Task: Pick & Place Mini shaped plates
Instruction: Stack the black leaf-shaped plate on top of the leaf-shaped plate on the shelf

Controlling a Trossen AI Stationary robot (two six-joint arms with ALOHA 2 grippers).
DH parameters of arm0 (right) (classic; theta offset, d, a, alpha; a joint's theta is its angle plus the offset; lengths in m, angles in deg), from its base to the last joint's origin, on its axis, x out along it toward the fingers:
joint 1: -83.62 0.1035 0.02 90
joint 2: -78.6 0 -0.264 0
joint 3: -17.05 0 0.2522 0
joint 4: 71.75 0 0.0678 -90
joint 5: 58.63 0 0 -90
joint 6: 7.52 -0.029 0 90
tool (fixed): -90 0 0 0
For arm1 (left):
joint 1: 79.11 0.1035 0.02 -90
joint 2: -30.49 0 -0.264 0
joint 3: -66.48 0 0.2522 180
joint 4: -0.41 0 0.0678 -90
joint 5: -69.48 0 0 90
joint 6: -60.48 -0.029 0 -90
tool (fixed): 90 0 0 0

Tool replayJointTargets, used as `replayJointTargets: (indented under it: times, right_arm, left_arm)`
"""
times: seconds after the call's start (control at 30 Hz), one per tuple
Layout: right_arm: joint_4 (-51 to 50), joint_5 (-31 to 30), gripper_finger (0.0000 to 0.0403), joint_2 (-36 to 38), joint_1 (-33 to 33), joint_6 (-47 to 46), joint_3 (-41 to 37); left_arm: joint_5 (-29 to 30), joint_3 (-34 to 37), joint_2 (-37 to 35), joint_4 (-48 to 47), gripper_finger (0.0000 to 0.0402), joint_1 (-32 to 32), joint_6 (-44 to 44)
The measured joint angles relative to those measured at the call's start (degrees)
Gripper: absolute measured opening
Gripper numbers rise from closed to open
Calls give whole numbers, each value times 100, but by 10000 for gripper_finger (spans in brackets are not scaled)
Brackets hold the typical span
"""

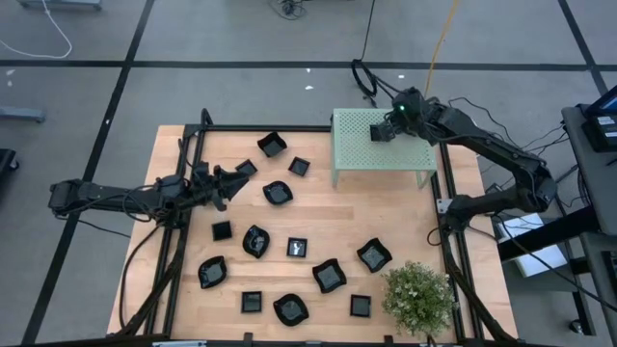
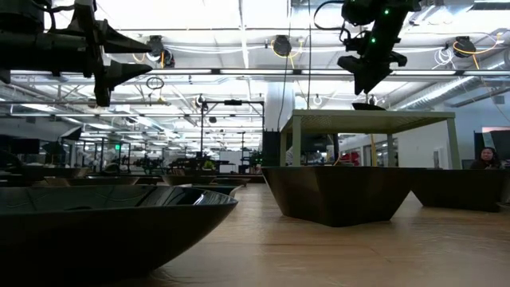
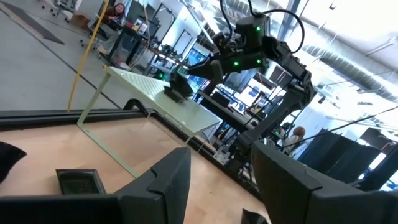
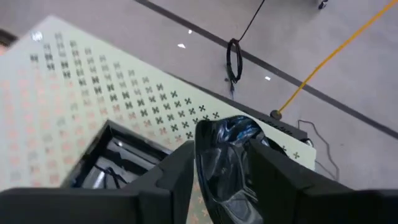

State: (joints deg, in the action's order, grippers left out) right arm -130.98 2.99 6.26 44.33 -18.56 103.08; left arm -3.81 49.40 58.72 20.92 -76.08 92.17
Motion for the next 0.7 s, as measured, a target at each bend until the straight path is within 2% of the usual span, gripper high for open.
replayJointTargets:
  times: [0.17,0.37,0.57,0.7]
  right_arm:
    - [-130,21,141,0,0,146,-61]
    - [-282,445,142,-61,0,127,-70]
    - [-323,412,142,-244,0,380,-72]
    - [-277,127,142,-269,0,564,-72]
  left_arm:
    - [0,0,0,-8,175,0,-10]
    - [0,-1,0,-14,175,0,-12]
    - [0,1,-1,-21,175,0,-14]
    - [0,0,-2,-21,175,0,-14]
